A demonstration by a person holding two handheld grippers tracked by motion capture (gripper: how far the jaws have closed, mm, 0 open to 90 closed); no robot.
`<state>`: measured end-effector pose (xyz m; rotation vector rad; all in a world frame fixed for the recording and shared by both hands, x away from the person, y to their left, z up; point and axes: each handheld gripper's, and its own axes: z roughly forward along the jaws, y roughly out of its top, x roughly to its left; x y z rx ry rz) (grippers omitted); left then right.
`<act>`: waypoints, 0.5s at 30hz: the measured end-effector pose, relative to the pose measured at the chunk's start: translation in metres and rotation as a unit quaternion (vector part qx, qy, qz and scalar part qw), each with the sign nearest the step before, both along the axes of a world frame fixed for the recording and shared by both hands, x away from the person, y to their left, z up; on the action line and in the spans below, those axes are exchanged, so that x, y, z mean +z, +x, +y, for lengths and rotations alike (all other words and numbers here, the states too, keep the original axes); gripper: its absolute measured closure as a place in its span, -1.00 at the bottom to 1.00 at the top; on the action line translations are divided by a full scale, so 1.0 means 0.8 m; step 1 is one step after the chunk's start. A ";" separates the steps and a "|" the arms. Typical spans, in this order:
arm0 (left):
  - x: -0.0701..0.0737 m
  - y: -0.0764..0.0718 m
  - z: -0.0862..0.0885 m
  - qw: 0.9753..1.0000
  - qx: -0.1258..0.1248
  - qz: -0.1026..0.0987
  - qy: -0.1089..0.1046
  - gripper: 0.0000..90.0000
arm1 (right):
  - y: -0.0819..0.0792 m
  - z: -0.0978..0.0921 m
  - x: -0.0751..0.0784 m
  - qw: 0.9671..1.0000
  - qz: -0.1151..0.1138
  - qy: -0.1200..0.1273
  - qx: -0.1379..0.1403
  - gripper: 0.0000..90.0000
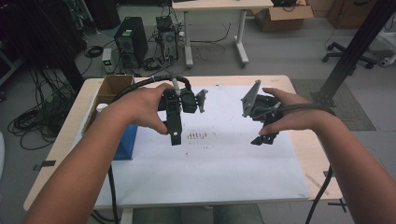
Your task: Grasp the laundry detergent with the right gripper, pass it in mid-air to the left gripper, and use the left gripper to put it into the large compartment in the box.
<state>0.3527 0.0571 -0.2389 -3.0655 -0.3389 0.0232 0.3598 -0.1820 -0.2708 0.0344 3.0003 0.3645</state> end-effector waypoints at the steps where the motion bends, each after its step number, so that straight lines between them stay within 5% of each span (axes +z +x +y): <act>1: 0.000 0.000 0.001 1.000 0.000 0.000 0.001 -0.99 | 0.000 0.000 0.000 1.000 0.000 0.000 0.000 -0.92; 15: 0.000 0.002 0.009 1.000 0.003 0.001 0.001 -0.99 | 0.001 0.001 0.003 1.000 -0.002 0.007 -0.001 -0.92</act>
